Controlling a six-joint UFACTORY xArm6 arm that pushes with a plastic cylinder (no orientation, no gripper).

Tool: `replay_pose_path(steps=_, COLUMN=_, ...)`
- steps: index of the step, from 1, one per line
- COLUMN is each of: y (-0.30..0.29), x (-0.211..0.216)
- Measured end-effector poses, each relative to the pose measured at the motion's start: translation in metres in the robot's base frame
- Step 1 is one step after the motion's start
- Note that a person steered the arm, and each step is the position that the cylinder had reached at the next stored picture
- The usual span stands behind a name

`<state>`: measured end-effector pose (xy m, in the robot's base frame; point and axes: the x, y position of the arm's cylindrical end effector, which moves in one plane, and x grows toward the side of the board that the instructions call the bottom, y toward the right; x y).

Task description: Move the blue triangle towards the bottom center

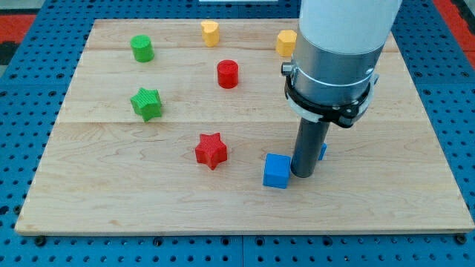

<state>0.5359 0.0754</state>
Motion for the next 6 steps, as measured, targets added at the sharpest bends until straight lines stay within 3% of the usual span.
replay_pose_path(steps=1, y=-0.070, x=0.003)
replay_pose_path(steps=4, y=-0.139, x=-0.048)
replay_pose_path(steps=6, y=0.016, x=-0.089)
